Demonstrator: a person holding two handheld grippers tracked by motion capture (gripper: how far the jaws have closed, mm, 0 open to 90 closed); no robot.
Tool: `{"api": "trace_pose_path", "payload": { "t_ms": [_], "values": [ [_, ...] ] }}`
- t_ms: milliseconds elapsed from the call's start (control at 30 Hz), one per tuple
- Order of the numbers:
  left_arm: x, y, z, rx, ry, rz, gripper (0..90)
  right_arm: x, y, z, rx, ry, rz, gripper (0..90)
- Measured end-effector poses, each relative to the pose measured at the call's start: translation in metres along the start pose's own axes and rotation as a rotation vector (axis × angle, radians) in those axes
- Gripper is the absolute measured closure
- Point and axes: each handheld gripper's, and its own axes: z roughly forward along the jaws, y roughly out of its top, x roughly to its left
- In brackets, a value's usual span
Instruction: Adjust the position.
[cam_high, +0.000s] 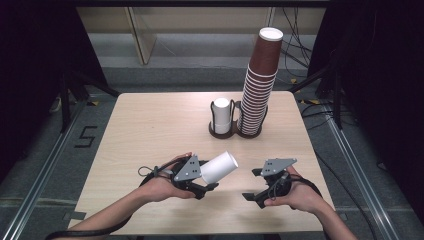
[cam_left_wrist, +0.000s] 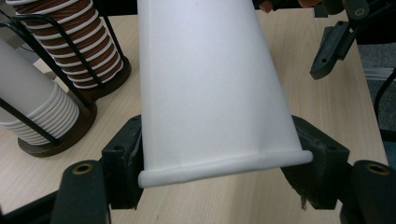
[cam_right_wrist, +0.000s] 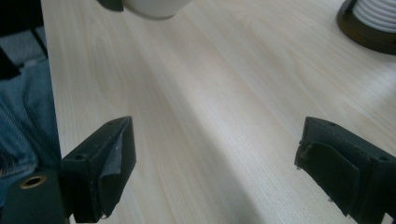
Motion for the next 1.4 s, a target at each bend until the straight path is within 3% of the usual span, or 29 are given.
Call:
{"api": "trace_pose_path", "payload": {
  "t_ms": [100,133,167,233,267,333,567,667,700,767,833,867,1067,1167,1400],
  "values": [
    [-0.001,0.001,-0.001,0.028,-0.010,0.015,30.2,0.002,0.004,0.001,0.035,0.017,-0.022,12.6],
    [-0.001,0.002,-0.001,0.033,-0.013,0.022,30.4,0.001,0.006,0.002,0.036,0.032,-0.065,12.9],
    [-0.002,0.003,-0.001,0.043,-0.016,0.032,30.5,0.002,0.006,0.002,0.045,0.037,-0.059,13.1],
    [-0.003,0.005,-0.002,0.062,-0.026,0.057,30.7,0.001,0.009,0.003,0.057,0.045,-0.097,13.8],
    [-0.004,0.006,-0.002,0.067,-0.033,0.064,30.9,0.003,0.010,0.003,0.074,0.057,-0.087,14.0],
    [-0.006,0.008,-0.002,0.076,-0.042,0.077,31.0,0.002,0.013,0.003,0.076,0.056,-0.142,14.2],
    [-0.007,0.014,-0.003,0.096,-0.060,0.112,31.9,0.002,0.020,0.003,0.103,0.079,-0.163,14.3],
    [-0.007,0.015,-0.004,0.115,-0.074,0.142,32.2,0.001,0.024,0.002,0.107,0.065,-0.205,14.3],
    [-0.008,0.014,-0.002,0.097,-0.071,0.141,32.2,0.002,0.025,0.002,0.109,0.068,-0.201,14.3],
    [-0.007,0.015,-0.002,0.132,-0.086,0.168,32.3,0.003,0.027,0.002,0.109,0.083,-0.204,14.3],
    [-0.009,0.012,0.002,0.122,-0.089,0.161,32.3,0.002,0.028,0.003,0.105,0.077,-0.234,14.2],
    [-0.009,0.012,0.003,0.141,-0.097,0.178,32.3,0.002,0.029,0.004,0.105,0.085,-0.230,14.2],
    [-0.014,0.010,0.011,0.174,-0.127,0.191,32.5,0.004,0.032,0.007,0.119,0.088,-0.258,13.9],
    [-0.015,0.010,0.013,0.200,-0.142,0.218,32.5,0.005,0.037,0.008,0.116,0.086,-0.296,13.9],
    [-0.021,0.009,0.020,0.230,-0.160,0.222,32.4,0.011,0.046,0.013,0.132,0.114,-0.337,14.1]
  ]
}}
